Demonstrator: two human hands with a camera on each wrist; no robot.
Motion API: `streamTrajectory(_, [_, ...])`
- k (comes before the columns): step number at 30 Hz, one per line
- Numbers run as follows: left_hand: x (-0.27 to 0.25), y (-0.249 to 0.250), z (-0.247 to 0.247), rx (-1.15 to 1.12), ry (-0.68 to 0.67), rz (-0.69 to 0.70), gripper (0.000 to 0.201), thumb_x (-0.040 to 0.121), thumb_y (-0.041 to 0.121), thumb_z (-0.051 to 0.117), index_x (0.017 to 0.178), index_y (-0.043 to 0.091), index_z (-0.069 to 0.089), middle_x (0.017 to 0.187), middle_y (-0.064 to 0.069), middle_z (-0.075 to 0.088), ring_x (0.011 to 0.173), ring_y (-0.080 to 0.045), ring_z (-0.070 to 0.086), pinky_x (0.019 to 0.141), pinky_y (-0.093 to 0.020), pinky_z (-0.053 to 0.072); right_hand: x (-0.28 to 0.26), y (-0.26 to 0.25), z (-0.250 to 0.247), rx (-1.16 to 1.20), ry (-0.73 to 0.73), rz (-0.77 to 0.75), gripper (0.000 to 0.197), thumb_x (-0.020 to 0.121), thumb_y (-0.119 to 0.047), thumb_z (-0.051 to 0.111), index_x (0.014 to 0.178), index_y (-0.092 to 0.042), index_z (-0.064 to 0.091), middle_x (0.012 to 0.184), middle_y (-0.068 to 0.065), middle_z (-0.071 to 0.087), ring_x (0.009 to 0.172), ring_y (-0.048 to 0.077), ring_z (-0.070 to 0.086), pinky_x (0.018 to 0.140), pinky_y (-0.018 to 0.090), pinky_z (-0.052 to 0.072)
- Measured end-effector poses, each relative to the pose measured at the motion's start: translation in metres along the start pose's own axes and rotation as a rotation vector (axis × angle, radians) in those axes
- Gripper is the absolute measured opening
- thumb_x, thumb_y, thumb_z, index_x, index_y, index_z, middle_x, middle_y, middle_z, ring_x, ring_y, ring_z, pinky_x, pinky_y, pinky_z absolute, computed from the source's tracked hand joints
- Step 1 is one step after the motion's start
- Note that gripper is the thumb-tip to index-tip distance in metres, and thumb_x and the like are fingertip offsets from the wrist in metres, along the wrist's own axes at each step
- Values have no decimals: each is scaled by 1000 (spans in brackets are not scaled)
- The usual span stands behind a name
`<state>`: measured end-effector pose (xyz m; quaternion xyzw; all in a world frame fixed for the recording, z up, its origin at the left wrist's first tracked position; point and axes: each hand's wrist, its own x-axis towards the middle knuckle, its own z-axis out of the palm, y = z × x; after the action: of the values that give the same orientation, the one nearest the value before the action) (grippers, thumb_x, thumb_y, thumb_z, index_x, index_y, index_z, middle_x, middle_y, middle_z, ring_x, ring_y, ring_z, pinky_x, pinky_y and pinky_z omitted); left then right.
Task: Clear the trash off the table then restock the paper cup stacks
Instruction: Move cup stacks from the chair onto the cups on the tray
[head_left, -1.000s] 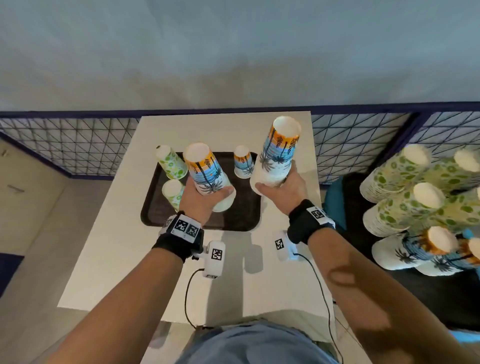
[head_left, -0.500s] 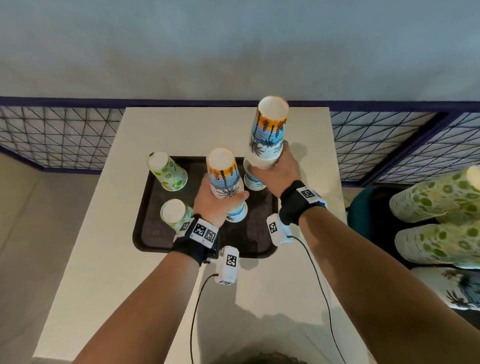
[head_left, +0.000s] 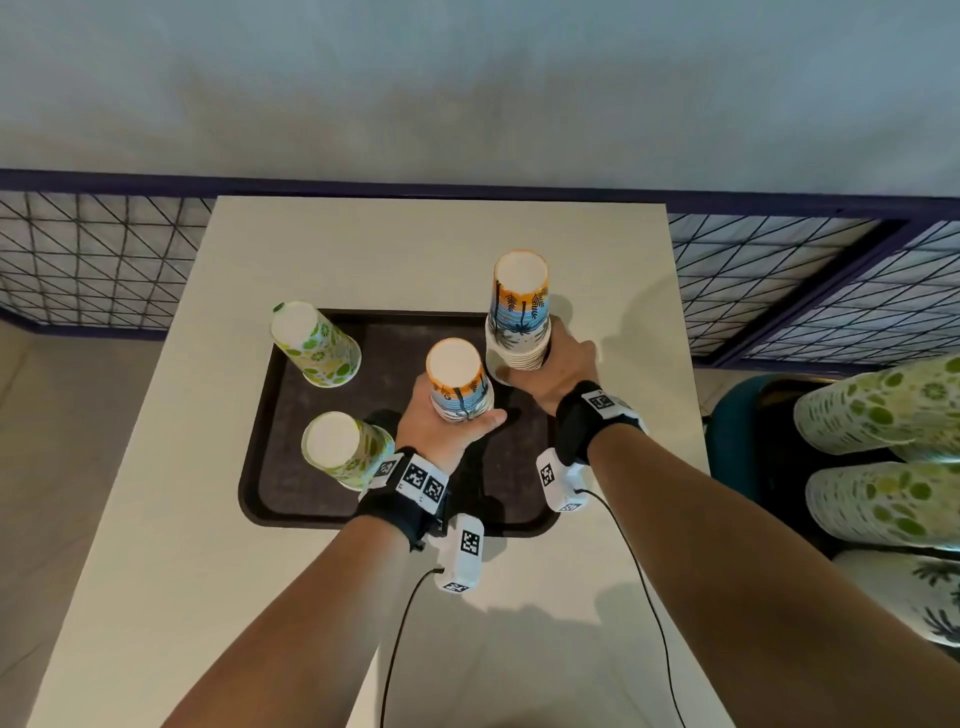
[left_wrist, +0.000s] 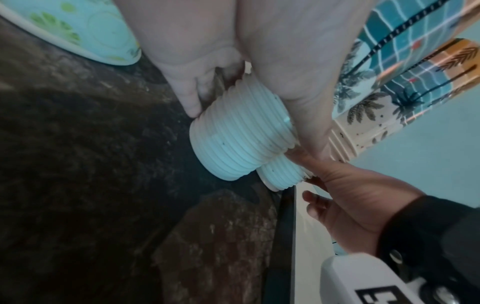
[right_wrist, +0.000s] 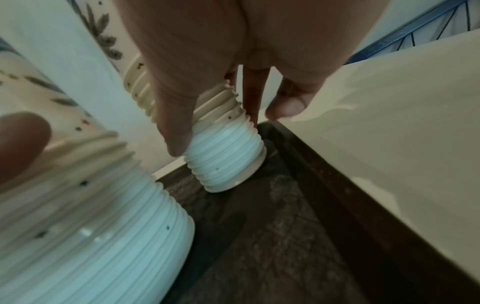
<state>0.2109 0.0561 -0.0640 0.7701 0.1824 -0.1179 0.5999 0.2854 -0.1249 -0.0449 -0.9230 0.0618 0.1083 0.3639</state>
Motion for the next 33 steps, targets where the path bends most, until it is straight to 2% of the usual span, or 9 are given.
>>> streamTrajectory(4, [1,-4,-3,-1,-1,-39,122,41,58,102,145,25,45,137,3,66,130,-19,63,115,-48,50,-1,5,3,7,-24,5,89,67,-63,80,139,-23,47,134,1,66,126,30,59,113,53,38])
streamTrajectory(8, [-19,-2,-5,27,12,-95,118,59,31,103,155,17,36,147,3,58,136,-16,56,116,-34,42,-24,21,-3,141,-8,-18,98,66,-57,81,148,-26,38,140,4,59,130,27,54,109,54,45])
streamTrajectory(10, [-33,-5,-5,38,44,-155,121,67,22,99,163,14,26,159,-6,48,145,-21,48,117,-33,38,-45,34,-12,234,19,13,98,74,-43,85,154,-24,32,143,6,53,129,27,53,108,49,48])
streamTrajectory(13, [-57,-9,-3,22,47,-257,125,73,26,97,167,14,16,164,-15,42,150,-30,45,121,-44,40,-82,56,-31,341,30,58,93,79,-29,86,155,-24,32,140,4,50,107,19,55,92,29,52])
streamTrajectory(16, [-88,-18,5,43,0,-298,114,77,32,93,165,11,24,151,-10,58,140,-26,56,110,-37,44,-130,80,-55,405,102,62,77,80,-20,86,146,-26,46,127,-2,55,80,3,53,72,9,46])
streamTrajectory(20, [-126,-25,39,101,-90,-270,103,46,56,88,137,19,59,123,-7,74,112,-22,72,106,-47,55,-197,124,-86,385,131,4,49,81,-24,86,122,-34,62,115,-7,65,70,4,53,67,18,47])
streamTrajectory(24, [-162,-9,95,105,-210,-192,46,61,44,94,99,31,72,105,0,78,95,-27,69,86,-42,54,-258,169,-116,348,106,74,23,83,-27,84,97,-33,67,104,-16,71,64,5,53,67,19,48])
streamTrajectory(27, [-185,13,143,82,-306,-98,56,52,54,88,102,34,71,104,-4,75,89,-21,68,79,-38,52,-300,206,-130,330,66,162,21,85,-28,81,102,-29,69,90,-12,71,68,0,57,67,11,47])
streamTrajectory(33, [-225,80,229,84,-417,122,53,61,54,83,110,39,70,105,3,77,88,-16,73,76,-39,63,-357,283,-152,258,198,328,21,82,-25,83,78,-23,63,71,-8,62,63,6,55,57,11,42])
